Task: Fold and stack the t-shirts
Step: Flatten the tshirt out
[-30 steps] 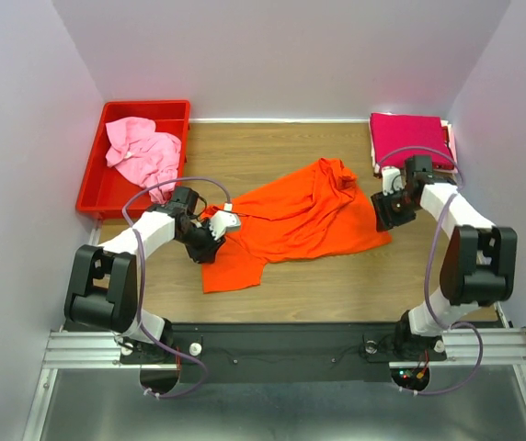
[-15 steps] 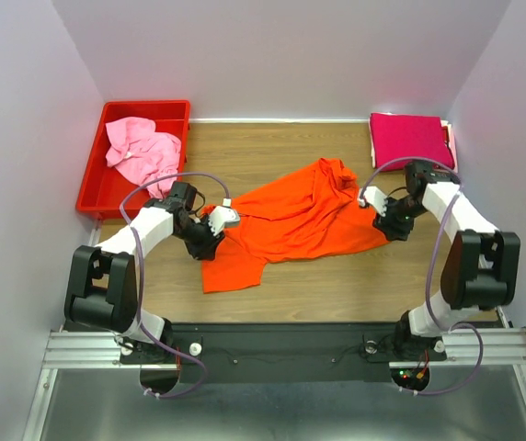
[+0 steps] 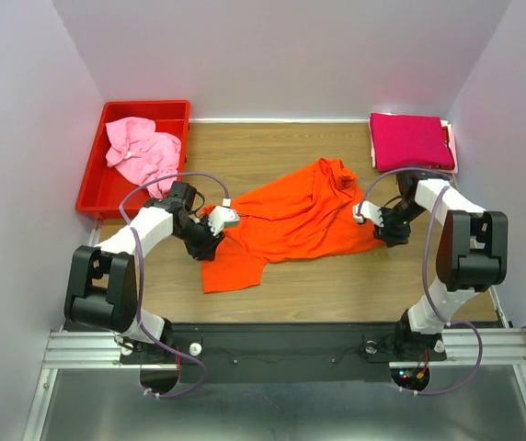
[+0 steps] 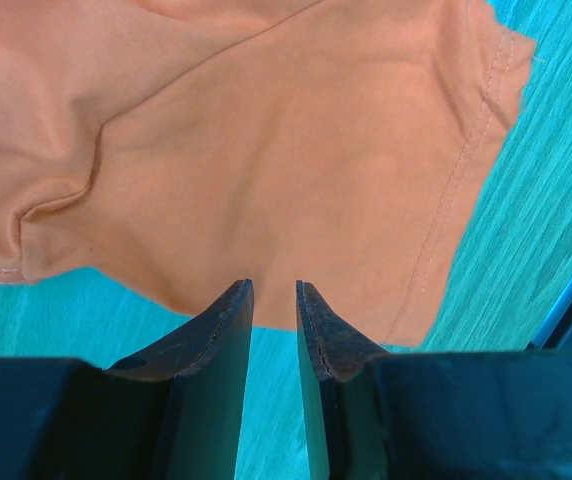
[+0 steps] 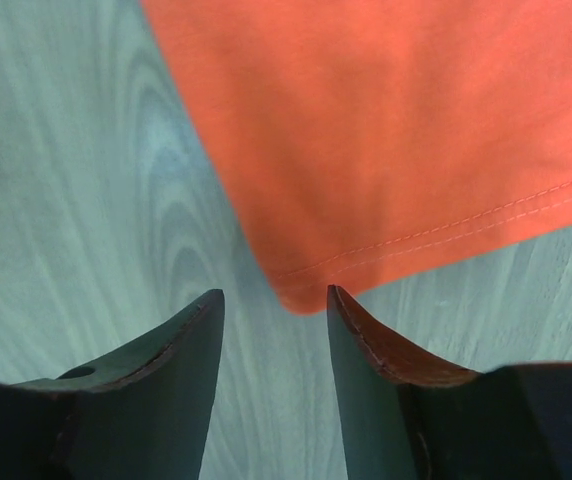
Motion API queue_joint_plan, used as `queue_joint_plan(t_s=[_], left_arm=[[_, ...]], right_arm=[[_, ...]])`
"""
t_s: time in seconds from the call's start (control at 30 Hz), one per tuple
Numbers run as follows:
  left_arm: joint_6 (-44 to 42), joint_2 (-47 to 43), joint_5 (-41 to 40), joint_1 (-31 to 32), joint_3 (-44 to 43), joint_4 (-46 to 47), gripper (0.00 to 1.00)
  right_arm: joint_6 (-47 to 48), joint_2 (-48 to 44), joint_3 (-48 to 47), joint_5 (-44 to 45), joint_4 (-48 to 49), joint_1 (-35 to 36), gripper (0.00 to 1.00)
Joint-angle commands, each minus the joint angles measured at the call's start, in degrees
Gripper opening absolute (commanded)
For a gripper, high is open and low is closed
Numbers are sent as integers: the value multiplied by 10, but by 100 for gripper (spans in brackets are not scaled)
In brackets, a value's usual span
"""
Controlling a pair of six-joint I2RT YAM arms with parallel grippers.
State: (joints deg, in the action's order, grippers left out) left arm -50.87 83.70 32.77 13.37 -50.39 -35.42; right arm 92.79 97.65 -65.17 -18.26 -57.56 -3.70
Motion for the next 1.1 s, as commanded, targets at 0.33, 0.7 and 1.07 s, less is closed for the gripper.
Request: queue_joint_plan(t_s=[0.33,0.7,1.07], left_arm=[[-112,-91,-11,-11,34,-46,43],[-350,-227,-65,40,140,-88,52],[-339,-172,-110,149,176,-38,53]], right_arm=[[-19,23,88,40,98,7,13],[-143,20,49,51,76,7,0],[-169,25,10,67,29,7,0]])
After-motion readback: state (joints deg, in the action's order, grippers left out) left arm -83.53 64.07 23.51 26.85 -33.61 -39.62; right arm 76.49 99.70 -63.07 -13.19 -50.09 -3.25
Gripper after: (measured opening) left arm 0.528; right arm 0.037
